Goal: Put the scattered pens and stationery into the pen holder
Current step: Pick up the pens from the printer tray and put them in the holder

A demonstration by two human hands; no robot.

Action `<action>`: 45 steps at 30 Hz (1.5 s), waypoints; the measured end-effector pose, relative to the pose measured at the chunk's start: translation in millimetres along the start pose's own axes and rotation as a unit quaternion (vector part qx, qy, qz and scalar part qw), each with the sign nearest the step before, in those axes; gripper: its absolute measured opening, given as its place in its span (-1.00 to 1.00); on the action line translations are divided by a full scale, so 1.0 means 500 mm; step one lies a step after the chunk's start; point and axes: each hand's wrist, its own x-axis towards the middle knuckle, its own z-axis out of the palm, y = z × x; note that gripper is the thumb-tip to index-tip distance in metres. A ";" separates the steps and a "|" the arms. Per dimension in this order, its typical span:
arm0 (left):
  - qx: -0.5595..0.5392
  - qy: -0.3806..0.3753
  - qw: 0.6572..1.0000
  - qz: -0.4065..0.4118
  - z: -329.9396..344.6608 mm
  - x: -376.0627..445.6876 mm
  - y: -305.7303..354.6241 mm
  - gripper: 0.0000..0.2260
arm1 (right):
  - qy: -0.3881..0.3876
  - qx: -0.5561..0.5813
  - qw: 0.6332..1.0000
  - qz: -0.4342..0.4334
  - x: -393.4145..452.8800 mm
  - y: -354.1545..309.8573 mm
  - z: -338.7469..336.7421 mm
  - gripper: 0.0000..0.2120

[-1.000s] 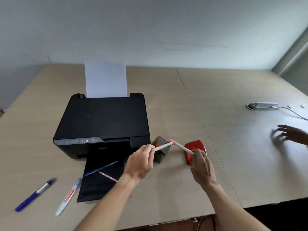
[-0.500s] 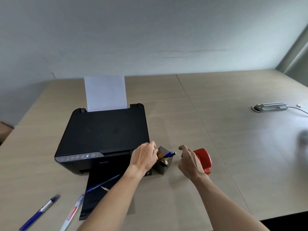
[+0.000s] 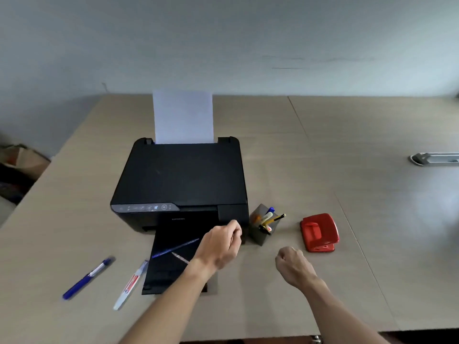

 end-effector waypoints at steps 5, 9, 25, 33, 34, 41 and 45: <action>0.078 -0.003 0.993 -0.092 -0.018 -0.129 -0.134 -0.88 | -0.022 -0.017 0.995 -0.093 -0.017 -0.097 0.098 -0.79; 0.141 0.067 0.969 -0.191 -0.040 -0.198 -0.213 -0.96 | -0.005 -0.050 0.984 -0.174 -0.025 -0.203 0.168 -0.83; 0.216 -0.059 0.954 -0.200 -0.101 -0.177 -0.332 -0.88 | 0.011 -0.129 0.978 -0.167 -0.017 -0.329 0.266 -0.77; 0.260 -0.080 0.958 -0.089 -0.064 -0.163 -0.286 -0.77 | 0.028 -0.088 0.982 -0.164 -0.030 -0.210 0.219 -0.86; 0.240 -0.076 0.964 -0.083 -0.065 -0.164 -0.270 -0.81 | 0.025 -0.073 0.985 -0.156 -0.036 -0.190 0.210 -0.88; 0.043 -0.034 0.996 0.068 -0.043 -0.123 -0.180 -0.92 | 0.066 0.044 0.993 -0.091 -0.045 -0.032 0.111 -0.87; 0.046 -0.026 0.986 0.155 -0.040 -0.049 -0.083 -0.94 | 0.197 0.128 0.970 -0.061 -0.033 0.029 0.024 -0.84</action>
